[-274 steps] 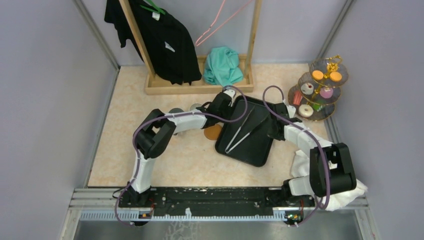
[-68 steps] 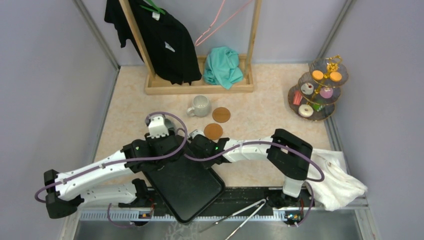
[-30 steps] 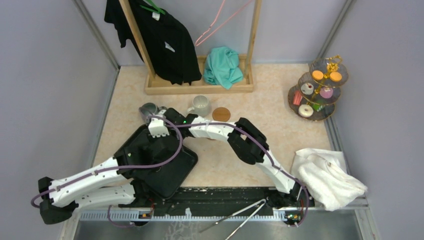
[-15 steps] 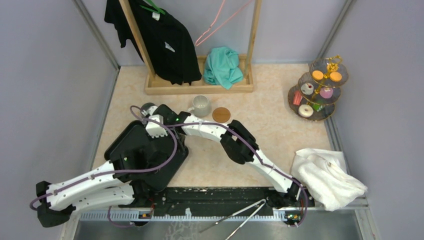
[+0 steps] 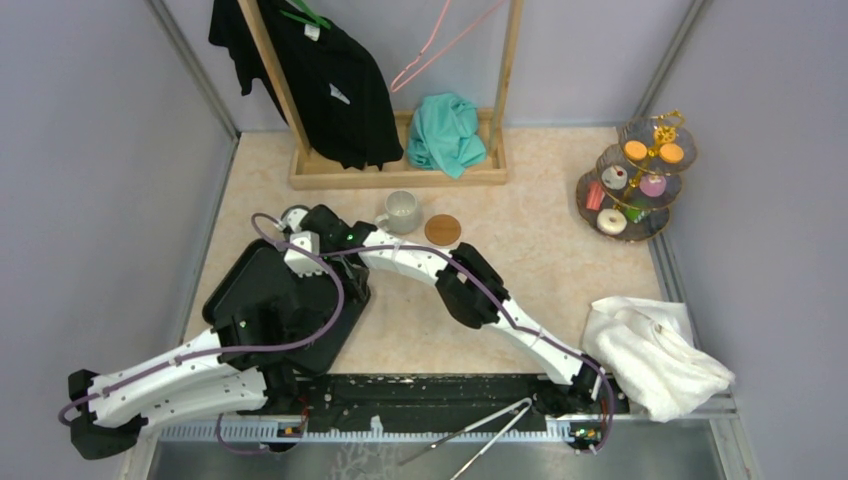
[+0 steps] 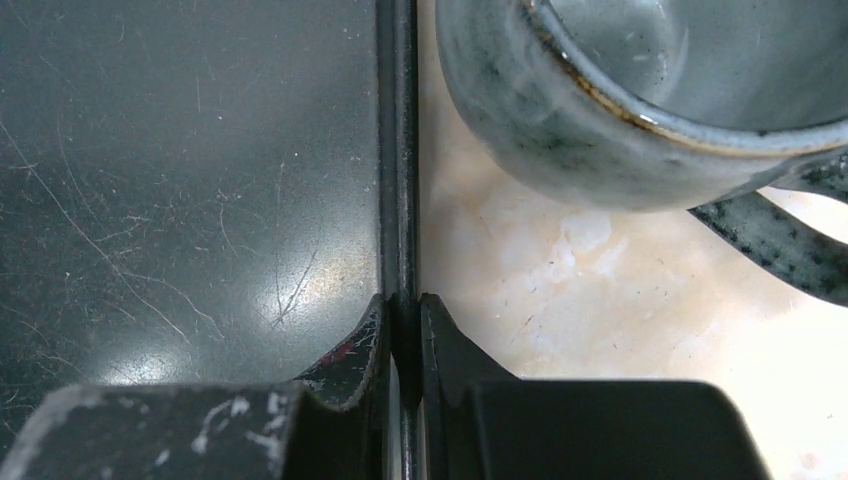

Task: Serve the afternoon tea
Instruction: Adjust the tray at the center of the board, then adjust the coaster at the center of the board, then pick up the cup at the center of the board.

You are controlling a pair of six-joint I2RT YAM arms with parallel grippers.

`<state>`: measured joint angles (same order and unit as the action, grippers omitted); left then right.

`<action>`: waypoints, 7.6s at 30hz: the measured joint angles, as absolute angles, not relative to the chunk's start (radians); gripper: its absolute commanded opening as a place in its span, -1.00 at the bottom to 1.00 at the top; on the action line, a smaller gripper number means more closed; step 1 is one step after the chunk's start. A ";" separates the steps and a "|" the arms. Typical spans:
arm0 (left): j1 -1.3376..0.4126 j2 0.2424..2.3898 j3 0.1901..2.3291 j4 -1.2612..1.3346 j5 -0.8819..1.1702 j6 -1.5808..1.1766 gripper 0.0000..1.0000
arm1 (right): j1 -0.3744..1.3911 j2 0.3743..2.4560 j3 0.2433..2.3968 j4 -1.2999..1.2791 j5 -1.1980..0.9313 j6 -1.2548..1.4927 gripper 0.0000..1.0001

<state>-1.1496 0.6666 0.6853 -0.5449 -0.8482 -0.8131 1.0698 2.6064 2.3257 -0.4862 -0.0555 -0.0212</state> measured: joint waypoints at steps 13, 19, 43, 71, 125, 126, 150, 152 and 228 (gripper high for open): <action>-1.150 0.664 0.685 -0.539 -0.848 -0.810 0.57 | 1.064 2.527 2.136 -0.320 -0.051 -0.077 -0.24; -1.156 0.658 0.705 -0.541 -0.816 -0.813 0.59 | 1.064 2.403 1.954 -0.256 -0.038 -0.077 -0.22; -1.126 0.804 0.791 -0.323 -0.851 -0.579 0.68 | 1.008 1.945 1.465 -0.129 0.134 -0.009 -0.21; -0.554 1.283 0.836 0.076 -0.189 -0.548 0.66 | 0.707 1.810 1.327 -0.171 0.316 0.240 -0.25; -0.453 1.557 0.669 0.549 -0.097 -0.406 0.47 | 0.608 2.157 1.536 -0.197 0.163 0.237 -0.26; -0.453 1.563 0.668 0.554 -0.096 -0.399 0.44 | 0.606 2.153 1.530 -0.198 0.163 0.237 -0.27; -0.453 1.590 0.625 0.623 0.037 -0.378 -0.21 | 0.594 2.012 1.346 -0.247 0.260 0.237 -0.27; -0.453 1.590 0.624 0.622 0.044 -0.382 -0.04 | 0.593 1.998 1.328 -0.250 0.271 0.237 -0.27; -0.600 1.895 1.176 -0.073 -0.229 -0.168 -1.00 | 0.630 1.805 1.254 -0.333 0.251 0.248 -0.31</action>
<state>-0.5999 1.8954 1.1755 -0.0734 -0.2291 -0.1680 0.6296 1.8046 1.2537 -0.3328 0.2508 0.2481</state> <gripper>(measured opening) 0.271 0.348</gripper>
